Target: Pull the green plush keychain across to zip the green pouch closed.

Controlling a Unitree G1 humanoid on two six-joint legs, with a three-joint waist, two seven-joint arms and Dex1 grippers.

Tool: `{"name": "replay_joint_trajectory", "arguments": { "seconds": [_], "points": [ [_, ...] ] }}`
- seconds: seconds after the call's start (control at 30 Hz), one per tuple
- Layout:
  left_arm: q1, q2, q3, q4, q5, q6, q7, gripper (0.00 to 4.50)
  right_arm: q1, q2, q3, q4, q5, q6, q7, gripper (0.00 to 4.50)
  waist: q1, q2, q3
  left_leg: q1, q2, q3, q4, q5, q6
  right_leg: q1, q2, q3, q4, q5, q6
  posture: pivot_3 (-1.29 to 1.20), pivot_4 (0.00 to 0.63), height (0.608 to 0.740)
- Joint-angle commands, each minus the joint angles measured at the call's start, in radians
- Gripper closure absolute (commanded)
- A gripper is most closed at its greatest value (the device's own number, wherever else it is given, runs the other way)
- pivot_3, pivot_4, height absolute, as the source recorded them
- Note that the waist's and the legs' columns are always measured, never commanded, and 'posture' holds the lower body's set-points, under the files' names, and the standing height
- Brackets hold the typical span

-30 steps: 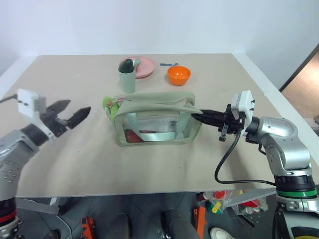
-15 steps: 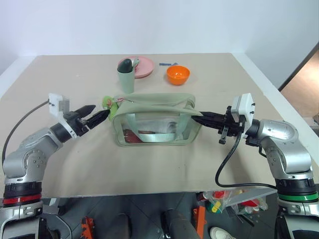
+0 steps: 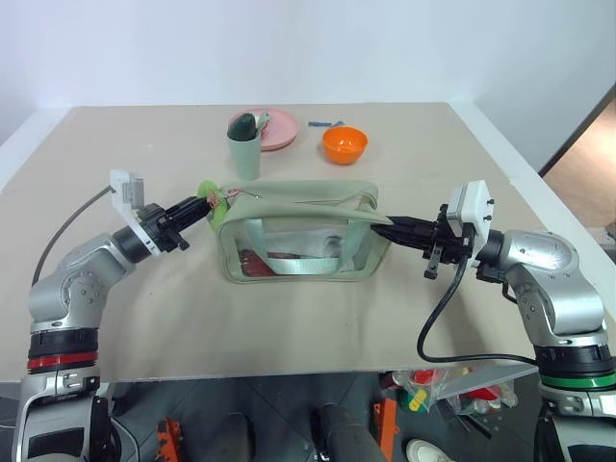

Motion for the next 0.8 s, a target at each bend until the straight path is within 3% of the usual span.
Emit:
{"name": "replay_joint_trajectory", "arguments": {
  "seconds": [0.03, 0.23, 0.43, 0.63, 0.8],
  "points": [
    [-0.025, 0.013, 0.039, -0.079, -0.043, 0.015, -0.006, 4.47, -0.028, -0.019, -0.004, -0.03, 0.002, -0.001, -0.005, 4.5, 0.0, 0.0, 0.0, 0.0, 0.0, 0.0, 0.0, 0.0, 0.0, 0.0, 0.0, 0.0, 0.0, 0.0, 0.0, 0.0, 0.15, 0.74],
    [-0.133, 0.051, 0.05, -0.242, -0.131, 0.101, 0.045, 4.47, -0.039, -0.032, -0.001, -0.023, -0.003, 0.01, -0.007, 4.5, 0.001, -0.001, 0.001, -0.002, 0.0, -0.001, 0.001, 0.0, 0.0, -0.001, 0.0, -0.001, 0.0, 0.0, 0.0, 0.0, 0.15, 0.74],
    [-0.261, -0.005, -0.052, -0.284, -0.117, 0.111, 0.057, 4.47, -0.054, -0.033, 0.01, -0.016, -0.012, 0.014, -0.01, 4.5, 0.001, -0.001, 0.001, 0.0, -0.001, -0.001, 0.001, 0.0, 0.0, 0.001, -0.001, 0.0, 0.0, 0.0, 0.001, 0.0, 0.15, 0.74],
    [-0.316, -0.092, -0.194, -0.231, -0.004, 0.041, 0.026, 4.47, -0.059, -0.03, 0.016, -0.026, -0.018, 0.02, -0.023, 4.5, 0.0, -0.001, 0.001, -0.001, -0.001, -0.001, 0.001, 0.0, 0.0, 0.001, 0.0, 0.0, 0.0, 0.0, 0.001, 0.0, 0.15, 0.74],
    [-0.34, -0.085, -0.299, -0.181, 0.094, 0.03, -0.049, 4.47, -0.036, -0.036, 0.007, -0.04, -0.019, 0.012, -0.028, 4.5, 0.0, -0.001, 0.001, -0.001, -0.001, -0.001, 0.001, 0.0, 0.0, 0.0, 0.0, 0.0, 0.0, 0.0, 0.001, 0.0, 0.15, 0.74]
  ]
}}
